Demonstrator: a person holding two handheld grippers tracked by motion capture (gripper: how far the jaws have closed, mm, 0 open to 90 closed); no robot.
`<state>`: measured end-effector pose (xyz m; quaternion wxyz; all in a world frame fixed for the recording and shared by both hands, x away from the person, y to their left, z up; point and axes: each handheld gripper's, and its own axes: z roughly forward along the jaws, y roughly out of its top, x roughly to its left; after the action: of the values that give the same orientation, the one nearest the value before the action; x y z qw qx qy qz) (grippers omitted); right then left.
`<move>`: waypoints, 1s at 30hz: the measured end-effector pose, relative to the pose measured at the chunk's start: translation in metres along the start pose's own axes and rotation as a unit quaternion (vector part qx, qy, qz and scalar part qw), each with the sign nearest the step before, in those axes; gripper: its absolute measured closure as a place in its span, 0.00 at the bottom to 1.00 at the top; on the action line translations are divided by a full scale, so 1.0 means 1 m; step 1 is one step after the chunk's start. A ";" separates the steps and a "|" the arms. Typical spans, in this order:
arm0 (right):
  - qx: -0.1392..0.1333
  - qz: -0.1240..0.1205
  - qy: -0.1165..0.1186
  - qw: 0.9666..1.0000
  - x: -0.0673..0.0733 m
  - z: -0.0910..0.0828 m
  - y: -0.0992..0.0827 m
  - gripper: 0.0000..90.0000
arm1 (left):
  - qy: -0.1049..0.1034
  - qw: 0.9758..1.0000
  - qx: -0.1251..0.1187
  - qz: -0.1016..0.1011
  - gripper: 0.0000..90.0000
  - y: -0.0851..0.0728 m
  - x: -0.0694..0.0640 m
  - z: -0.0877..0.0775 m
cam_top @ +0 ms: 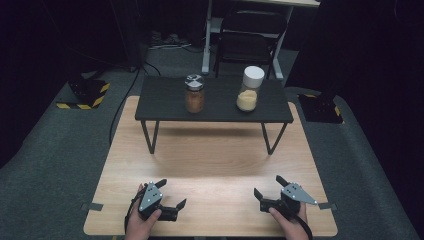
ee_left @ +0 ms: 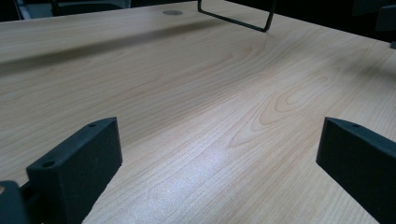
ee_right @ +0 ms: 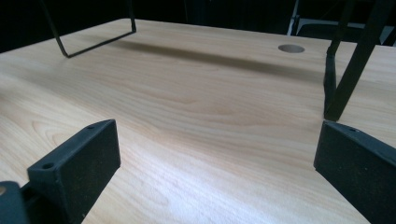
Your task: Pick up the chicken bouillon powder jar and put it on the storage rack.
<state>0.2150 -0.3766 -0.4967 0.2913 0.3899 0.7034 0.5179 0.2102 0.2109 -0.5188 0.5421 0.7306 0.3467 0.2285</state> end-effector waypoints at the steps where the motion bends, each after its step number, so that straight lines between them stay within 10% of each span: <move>1: 0.001 0.000 0.000 1.000 0.000 -0.001 -0.001 0.00 | 0.000 1.000 0.001 0.001 0.01 0.000 0.000 0.000; 30: 0.012 -0.036 -0.020 0.999 0.006 -0.015 -0.017 0.00 | 0.010 0.999 0.015 0.041 0.00 0.005 -0.013 0.003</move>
<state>0.1960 -0.3816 -0.5084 0.3191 0.3780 0.7171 0.4910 0.2052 0.1981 -0.5141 0.5174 0.7503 0.3249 0.2526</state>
